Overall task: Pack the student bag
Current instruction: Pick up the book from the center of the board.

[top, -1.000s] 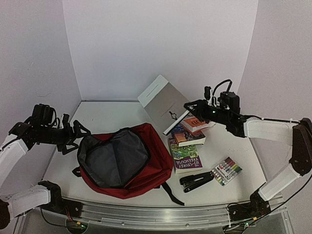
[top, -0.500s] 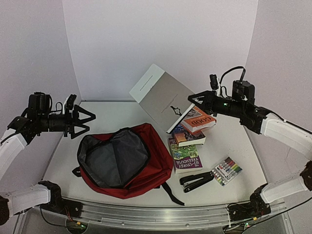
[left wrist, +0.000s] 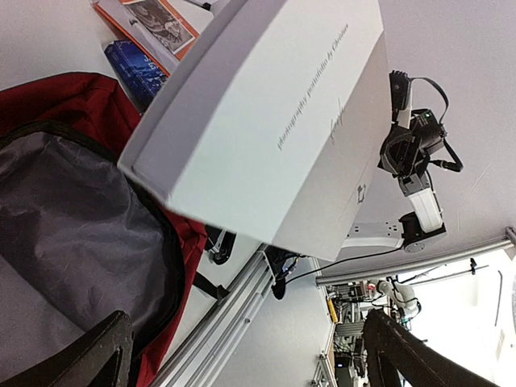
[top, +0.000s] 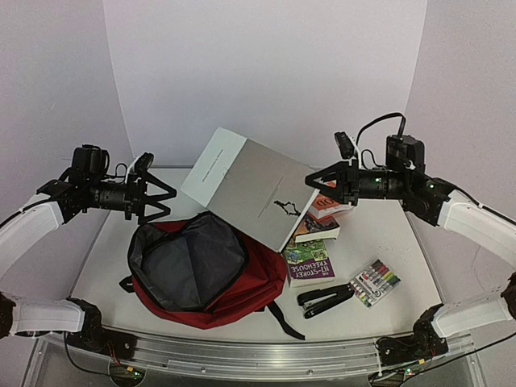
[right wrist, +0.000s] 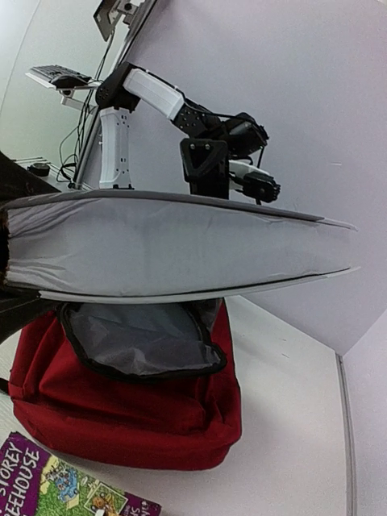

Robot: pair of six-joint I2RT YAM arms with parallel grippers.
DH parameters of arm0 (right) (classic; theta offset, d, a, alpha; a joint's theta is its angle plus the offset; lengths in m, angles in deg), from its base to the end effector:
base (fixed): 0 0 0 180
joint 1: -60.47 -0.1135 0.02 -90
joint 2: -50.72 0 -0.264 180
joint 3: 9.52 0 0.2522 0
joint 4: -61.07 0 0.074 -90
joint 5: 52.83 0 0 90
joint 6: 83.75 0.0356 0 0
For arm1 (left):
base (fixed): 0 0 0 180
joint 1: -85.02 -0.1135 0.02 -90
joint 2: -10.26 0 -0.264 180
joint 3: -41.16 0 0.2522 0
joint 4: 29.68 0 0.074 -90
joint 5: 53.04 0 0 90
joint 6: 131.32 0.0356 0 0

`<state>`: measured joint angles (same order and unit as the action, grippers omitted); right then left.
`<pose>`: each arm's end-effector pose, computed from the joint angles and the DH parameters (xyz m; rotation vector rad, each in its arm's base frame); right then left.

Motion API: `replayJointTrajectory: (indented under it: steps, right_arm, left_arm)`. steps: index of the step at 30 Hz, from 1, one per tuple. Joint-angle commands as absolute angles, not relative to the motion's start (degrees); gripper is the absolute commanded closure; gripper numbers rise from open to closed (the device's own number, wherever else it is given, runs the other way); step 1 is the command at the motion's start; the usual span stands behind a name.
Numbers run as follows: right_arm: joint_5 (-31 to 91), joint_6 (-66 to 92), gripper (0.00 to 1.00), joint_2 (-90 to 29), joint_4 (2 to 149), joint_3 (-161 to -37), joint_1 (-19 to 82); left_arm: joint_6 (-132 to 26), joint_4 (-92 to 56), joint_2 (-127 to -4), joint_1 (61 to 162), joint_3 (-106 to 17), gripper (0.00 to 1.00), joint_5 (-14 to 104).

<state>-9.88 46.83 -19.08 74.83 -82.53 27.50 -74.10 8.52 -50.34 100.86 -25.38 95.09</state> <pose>0.2184 0.1727 0.3574 -0.5554 1.9266 1.5954 0.2031 -0.0891 0.3201 0.3317 2.2017 -1.5615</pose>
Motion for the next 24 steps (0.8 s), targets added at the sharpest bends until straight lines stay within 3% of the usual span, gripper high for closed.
replayJointTrajectory:
  steps: [1,10,17,24]
  right_arm:
    - [-15.6,47.32,0.72,-18.66,71.67,-83.18,26.14]
    - [-20.15,46.83,0.71,-21.71,71.64,-86.99,24.67]
    - [-21.27,46.92,0.71,-25.69,71.64,-87.4,24.06]
    - [-21.82,45.9,0.71,-29.94,71.67,-88.14,23.18]
  left_arm:
    - [-73.13,2.82,-52.34,101.92,-28.1,0.0,99.36]
    - [-69.43,7.09,-56.06,102.48,-30.33,0.0,102.25]
    - [-72.75,0.91,-54.42,102.44,-27.72,0.01,104.76]
    - [-74.06,-1.74,-53.74,102.46,-26.33,0.11,108.99]
